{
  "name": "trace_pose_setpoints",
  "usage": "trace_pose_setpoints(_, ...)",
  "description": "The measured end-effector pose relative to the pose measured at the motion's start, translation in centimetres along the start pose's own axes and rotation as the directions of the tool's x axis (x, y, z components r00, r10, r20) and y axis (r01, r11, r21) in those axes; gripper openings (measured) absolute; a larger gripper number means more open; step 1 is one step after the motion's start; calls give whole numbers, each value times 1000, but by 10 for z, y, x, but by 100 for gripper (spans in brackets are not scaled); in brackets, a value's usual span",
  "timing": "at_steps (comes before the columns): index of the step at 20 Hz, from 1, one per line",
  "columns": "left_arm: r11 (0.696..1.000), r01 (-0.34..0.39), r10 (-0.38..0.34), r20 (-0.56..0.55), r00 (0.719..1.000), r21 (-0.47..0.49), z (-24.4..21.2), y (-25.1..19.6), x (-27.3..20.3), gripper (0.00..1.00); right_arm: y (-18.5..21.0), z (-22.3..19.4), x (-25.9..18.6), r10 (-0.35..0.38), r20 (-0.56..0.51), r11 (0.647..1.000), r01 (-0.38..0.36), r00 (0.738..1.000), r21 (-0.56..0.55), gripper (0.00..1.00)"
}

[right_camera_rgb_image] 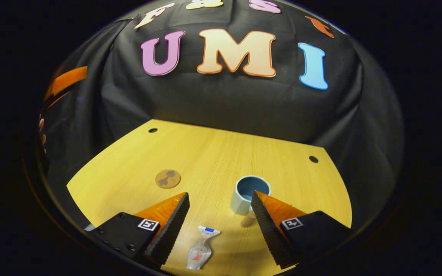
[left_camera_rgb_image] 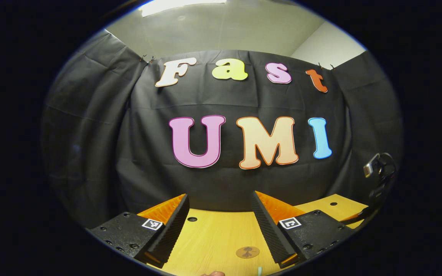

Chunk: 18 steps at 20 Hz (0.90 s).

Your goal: Put the toothbrush and toothpaste on the desktop into the cup, then pick up the cup and place it on the coaster on the desktop.

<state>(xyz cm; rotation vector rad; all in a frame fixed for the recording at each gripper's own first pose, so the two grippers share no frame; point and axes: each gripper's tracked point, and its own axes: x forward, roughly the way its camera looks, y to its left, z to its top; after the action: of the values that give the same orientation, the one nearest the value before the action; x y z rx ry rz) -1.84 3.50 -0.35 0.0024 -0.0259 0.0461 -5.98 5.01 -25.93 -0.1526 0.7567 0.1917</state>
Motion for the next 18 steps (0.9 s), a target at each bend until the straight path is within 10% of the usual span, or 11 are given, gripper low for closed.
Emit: trace_pose_setpoints(18,998,-46,47,-44,998,30,-16,24,-1,94,11,-146,41,26,-466,995,23,884,99,99)
